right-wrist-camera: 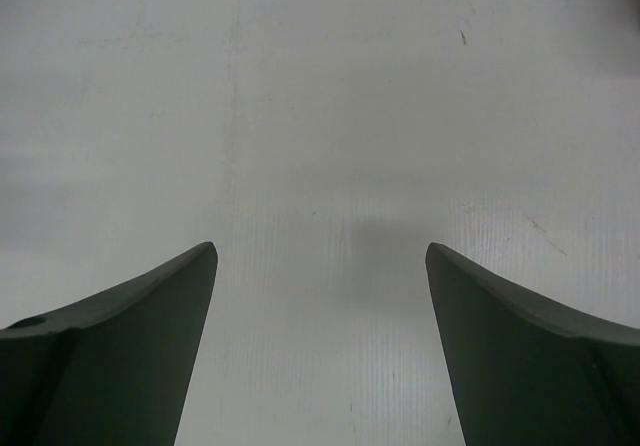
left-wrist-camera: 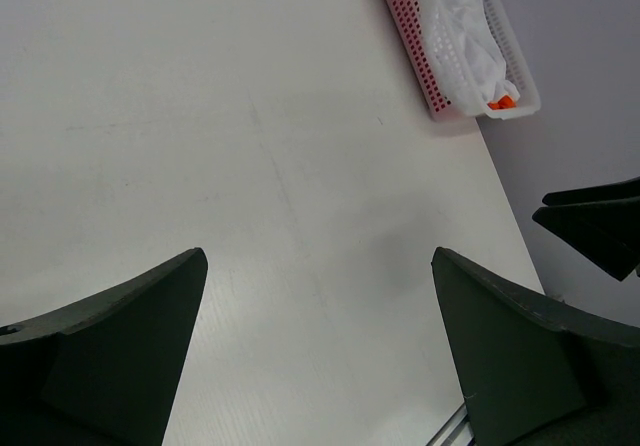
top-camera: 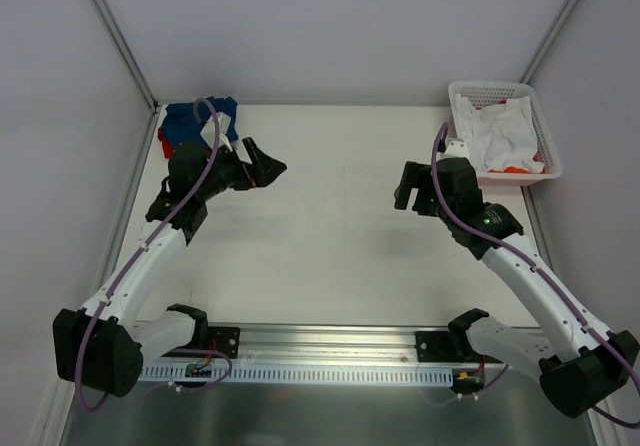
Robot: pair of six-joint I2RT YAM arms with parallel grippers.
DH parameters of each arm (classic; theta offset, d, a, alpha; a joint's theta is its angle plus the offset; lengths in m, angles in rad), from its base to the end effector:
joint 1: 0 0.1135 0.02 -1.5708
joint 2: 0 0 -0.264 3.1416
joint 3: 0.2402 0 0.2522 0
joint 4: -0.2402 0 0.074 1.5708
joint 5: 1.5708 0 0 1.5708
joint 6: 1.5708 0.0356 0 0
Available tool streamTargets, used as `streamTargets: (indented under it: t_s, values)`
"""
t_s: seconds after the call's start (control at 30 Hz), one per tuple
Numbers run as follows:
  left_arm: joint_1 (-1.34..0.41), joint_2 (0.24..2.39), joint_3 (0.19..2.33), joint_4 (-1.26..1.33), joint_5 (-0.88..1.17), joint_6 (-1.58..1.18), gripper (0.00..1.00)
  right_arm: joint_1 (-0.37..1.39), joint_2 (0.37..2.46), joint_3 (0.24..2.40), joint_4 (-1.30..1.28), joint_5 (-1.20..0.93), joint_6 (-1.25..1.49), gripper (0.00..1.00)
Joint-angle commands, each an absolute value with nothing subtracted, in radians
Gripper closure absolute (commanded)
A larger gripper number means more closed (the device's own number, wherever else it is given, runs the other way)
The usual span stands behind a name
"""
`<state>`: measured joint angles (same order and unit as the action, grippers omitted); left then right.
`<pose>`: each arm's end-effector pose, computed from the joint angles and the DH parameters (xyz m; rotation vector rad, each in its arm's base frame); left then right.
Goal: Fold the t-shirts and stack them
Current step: Put the neatly folded tshirt into the corner of the board with the left arm
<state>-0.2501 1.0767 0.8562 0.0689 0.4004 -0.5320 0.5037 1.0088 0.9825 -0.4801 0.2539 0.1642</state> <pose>0.2412 -0.0759 0.3348 0.0568 1.7985 -0.9129 0.1975 0.0987 0.3378 -0.1951 2.0536 0.1490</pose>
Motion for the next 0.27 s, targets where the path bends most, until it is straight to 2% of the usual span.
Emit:
streamTargets:
  t_s: [0.0,0.23]
  values:
    - [-0.259,1.058,0.857,0.087,0.399,-0.508,0.03,0.508,0.989,0.979,-0.479,0.264,0.179,0.10]
    - [-0.259,1.052,0.850,0.080,0.403,-0.505,0.01,0.508,0.973,0.973,-0.463,0.255,0.176,0.12]
